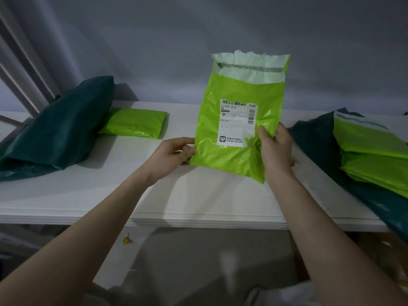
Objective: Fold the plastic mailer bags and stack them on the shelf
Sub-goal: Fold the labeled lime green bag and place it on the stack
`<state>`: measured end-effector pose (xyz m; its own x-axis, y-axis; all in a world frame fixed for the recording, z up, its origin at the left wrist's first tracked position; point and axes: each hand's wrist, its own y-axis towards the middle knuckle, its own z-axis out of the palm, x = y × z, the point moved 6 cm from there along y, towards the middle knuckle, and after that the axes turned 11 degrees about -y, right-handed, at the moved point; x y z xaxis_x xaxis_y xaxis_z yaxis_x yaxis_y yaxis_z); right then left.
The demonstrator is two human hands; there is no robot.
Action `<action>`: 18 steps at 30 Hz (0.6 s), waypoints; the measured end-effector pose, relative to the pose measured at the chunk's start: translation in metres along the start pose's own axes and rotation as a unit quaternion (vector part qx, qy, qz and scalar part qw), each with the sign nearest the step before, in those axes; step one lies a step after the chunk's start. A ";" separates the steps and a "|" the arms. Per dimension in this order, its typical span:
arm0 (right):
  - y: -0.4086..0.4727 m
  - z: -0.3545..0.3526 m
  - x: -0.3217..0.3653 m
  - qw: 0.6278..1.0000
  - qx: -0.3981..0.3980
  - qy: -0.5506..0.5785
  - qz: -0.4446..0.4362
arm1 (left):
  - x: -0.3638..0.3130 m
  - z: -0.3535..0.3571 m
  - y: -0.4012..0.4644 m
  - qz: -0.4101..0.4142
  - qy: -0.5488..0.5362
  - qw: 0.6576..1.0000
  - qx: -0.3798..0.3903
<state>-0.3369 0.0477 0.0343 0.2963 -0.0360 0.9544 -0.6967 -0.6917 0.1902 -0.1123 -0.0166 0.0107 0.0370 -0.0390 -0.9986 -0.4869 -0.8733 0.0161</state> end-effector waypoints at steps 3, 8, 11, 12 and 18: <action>0.000 0.001 -0.001 1.000 0.009 0.003 0.002 | 0.001 -0.003 0.001 -0.003 -0.025 0.999 -0.021; 0.000 0.003 -0.001 1.000 0.011 0.003 0.009 | -0.001 -0.003 0.004 0.011 0.002 1.000 -0.021; 0.000 0.004 -0.001 1.000 0.016 0.005 0.010 | -0.004 -0.004 0.004 0.028 0.041 0.999 -0.016; -0.001 0.004 -0.001 1.000 0.017 0.004 0.009 | -0.005 -0.004 0.004 0.036 0.060 0.997 -0.013; -0.002 0.006 -0.001 1.000 0.015 -0.001 0.021 | -0.012 -0.002 0.003 0.075 0.094 0.991 -0.052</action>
<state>-0.3320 0.0444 0.0312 0.2692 -0.0669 0.9607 -0.6880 -0.7114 0.1432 -0.1128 -0.0199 0.0227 0.1383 -0.2544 -0.9572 -0.4073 -0.8956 0.1791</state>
